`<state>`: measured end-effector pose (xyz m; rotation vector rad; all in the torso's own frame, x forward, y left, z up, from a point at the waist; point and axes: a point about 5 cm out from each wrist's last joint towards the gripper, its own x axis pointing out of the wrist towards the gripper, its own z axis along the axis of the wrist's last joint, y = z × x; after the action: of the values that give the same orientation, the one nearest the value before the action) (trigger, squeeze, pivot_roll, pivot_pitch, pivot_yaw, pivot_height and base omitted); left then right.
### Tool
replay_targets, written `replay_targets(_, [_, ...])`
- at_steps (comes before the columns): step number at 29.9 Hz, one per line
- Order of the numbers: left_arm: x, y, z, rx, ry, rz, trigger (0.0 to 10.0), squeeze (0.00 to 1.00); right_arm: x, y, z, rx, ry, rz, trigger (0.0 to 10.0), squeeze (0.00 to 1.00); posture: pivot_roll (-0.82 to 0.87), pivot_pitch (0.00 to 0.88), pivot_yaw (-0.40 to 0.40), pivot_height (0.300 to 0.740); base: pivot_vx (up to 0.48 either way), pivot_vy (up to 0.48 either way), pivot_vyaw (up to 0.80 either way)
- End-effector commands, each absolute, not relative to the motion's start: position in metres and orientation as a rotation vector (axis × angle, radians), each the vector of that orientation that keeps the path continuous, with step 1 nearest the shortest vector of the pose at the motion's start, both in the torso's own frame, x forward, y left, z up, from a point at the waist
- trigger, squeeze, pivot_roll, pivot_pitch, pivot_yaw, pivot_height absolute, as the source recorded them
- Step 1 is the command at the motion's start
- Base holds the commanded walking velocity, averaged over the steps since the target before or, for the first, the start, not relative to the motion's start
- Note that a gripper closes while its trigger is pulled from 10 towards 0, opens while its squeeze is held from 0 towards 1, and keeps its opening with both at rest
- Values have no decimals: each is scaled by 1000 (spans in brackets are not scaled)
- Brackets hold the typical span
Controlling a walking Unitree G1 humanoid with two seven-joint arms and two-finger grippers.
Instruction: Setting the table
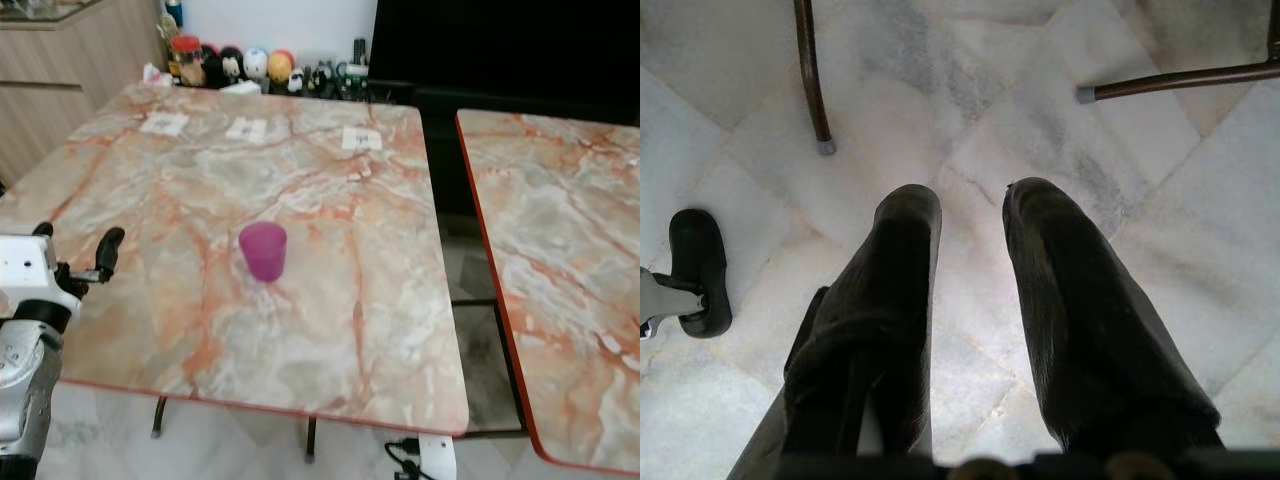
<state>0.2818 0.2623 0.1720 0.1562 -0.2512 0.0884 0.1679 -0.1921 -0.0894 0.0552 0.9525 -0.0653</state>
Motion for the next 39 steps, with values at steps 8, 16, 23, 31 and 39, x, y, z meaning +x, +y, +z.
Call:
replay_targets(8, [281,261,174,151,-254,77,10000,0,162,-192,-92,66,973,-76,10000,0,170,45,-54,740,-266,0,0])
replay_targets(16, [281,260,173,145,-253,76,10000,0,162,-192,-92,66,973,-76,10000,0,170,45,-55,740,-256,0,0])
replay_targets(23, [281,261,173,141,-252,81,10000,0,162,-192,-92,65,973,-75,10000,0,173,44,-57,740,-256,0,0])
replay_targets(31, [282,261,172,139,-239,80,10000,0,162,-192,-92,66,973,-74,10000,0,172,44,-56,740,-32,0,0])
replay_targets(39, [284,259,173,117,-237,68,10000,0,162,-192,-92,75,971,-82,10000,0,173,45,-57,740,0,0,0])
